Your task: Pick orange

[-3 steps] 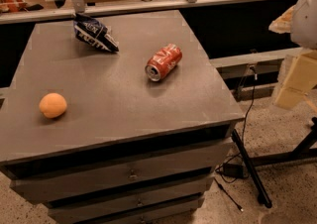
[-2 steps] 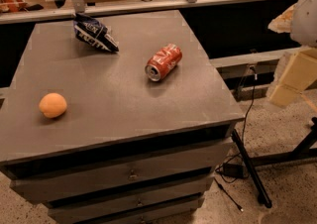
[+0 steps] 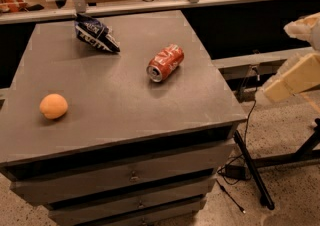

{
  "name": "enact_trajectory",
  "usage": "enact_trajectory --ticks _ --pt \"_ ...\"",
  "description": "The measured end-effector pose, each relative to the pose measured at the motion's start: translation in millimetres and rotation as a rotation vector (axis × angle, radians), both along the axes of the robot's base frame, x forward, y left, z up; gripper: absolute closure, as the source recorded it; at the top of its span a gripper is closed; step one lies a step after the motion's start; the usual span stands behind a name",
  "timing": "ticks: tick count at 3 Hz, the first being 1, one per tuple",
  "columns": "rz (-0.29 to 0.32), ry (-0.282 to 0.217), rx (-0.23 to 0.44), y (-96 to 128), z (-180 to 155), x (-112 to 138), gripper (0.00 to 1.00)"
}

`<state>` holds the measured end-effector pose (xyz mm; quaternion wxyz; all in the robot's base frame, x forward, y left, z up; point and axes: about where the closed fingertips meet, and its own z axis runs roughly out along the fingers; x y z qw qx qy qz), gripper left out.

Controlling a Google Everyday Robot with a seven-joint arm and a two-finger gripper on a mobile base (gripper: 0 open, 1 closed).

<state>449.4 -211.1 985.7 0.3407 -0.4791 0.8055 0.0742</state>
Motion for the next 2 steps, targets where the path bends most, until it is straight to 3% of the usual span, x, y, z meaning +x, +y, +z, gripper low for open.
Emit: enact_trajectory --ticks 1,2 --pt "0.018 -0.111 0.196 29.8 18.0 17.7 0.00" --pt "0.141 -0.193 0.392 93.0 47.4 34.7 0.00"
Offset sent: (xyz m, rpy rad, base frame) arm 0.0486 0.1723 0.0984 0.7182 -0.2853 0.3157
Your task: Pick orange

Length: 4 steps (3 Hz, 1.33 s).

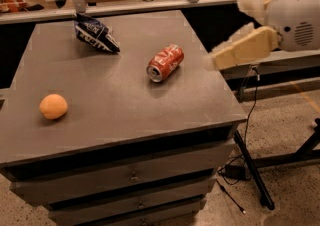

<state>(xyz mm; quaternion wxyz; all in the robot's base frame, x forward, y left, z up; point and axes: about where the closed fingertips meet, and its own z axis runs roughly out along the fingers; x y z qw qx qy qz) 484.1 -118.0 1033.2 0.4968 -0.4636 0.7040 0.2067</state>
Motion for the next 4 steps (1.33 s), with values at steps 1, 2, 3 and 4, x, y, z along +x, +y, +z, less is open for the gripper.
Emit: enact_trajectory --ticks 1,2,3,4 --pt "0.185 -0.072 0.130 73.2 29.1 8.4 0.00" --pt "0.312 -0.044 0.192 127.5 21.2 6.3 0.00" --pt "0.376 0.024 0.214 163.8 0.6 3.3 0.00" --pt "0.397 0.085 0.214 187.8 -18.3 -0.7 0.00"
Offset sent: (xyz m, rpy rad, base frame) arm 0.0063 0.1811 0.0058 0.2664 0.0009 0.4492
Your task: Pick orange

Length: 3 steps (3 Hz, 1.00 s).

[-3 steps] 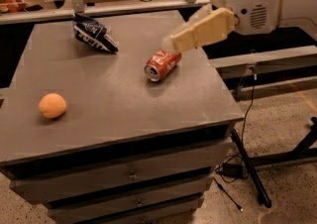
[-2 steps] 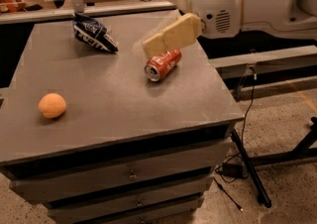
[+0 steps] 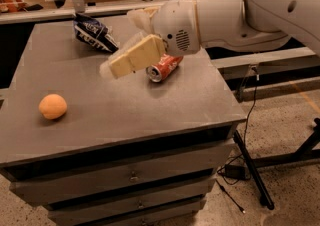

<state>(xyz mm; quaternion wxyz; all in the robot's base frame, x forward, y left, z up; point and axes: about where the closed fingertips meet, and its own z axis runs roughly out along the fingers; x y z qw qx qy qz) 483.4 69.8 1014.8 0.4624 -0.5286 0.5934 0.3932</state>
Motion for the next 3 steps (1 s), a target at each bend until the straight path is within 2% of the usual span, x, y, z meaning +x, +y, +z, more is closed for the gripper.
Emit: enact_trajectory --ticks 1,2,3 --pt "-0.055 0.049 -0.074 22.0 -15.1 -1.9 0.00" --pt "-0.084 0.097 -0.084 28.5 -14.1 -4.2 0.00" --pt "-0.093 0.082 -0.090 31.1 -20.7 -2.8 0.00"
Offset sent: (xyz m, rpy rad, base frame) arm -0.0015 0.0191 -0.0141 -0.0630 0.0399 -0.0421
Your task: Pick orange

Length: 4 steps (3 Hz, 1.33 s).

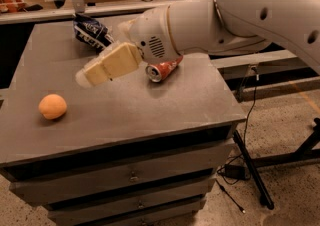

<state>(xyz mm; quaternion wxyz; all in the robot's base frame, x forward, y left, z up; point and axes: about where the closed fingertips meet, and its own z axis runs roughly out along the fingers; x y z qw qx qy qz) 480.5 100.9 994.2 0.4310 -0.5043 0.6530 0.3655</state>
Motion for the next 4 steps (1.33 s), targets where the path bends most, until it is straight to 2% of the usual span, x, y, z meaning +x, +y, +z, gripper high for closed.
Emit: enact_trajectory --ticks 2,3,4 --pt "0.014 -0.019 -0.038 8.9 -59.7 22.1 0.00" --pt "0.042 -0.030 -0.072 13.4 -81.4 34.0 0.00" --pt "0.136 -0.056 -0.119 29.8 -101.4 41.1 0.00"
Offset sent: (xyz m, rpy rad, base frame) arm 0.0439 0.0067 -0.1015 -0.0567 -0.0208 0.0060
